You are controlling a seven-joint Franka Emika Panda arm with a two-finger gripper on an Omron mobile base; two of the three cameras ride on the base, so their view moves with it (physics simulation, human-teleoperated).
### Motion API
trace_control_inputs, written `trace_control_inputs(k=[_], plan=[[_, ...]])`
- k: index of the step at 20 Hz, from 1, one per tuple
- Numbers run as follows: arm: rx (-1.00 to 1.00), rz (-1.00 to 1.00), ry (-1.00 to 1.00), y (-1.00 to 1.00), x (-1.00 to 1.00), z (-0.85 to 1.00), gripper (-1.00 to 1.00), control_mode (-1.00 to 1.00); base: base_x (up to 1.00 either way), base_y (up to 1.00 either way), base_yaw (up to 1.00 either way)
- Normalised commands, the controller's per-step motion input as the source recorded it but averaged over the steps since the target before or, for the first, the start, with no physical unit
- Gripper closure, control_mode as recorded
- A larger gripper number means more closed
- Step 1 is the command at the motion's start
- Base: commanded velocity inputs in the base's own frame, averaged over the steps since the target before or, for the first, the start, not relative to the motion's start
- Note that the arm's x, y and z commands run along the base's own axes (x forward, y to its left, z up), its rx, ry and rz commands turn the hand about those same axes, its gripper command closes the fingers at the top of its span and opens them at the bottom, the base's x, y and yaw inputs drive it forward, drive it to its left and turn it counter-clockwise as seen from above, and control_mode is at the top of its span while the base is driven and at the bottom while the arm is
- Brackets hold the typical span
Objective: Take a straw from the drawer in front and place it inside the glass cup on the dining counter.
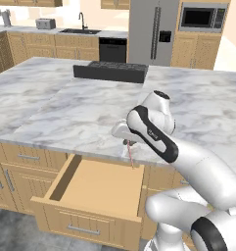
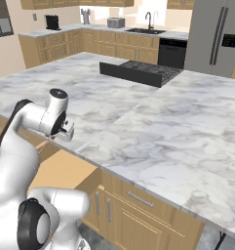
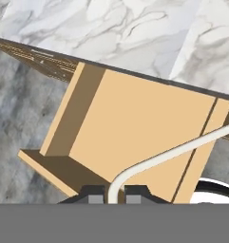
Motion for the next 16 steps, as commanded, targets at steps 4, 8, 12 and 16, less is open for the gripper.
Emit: trace_control_inputs(k=[4,8,12,16], plan=[[0.0,0.0,0.0,-0.49,0.06,0.15,1.0,-1.0,0.0,0.0,0.0],[0.0,0.0,0.0,-0.31,0.09,0.0,1.0,-1.0,0.0,0.0,0.0],[0.0,0.0,0.0,-0.19,0.01,0.0,1.0,-1.0,0.0,0.0,0.0],[0.0,0.0,0.01,-0.17,0.0,0.0,1.0,-1.0,0.0,0.0,0.0]])
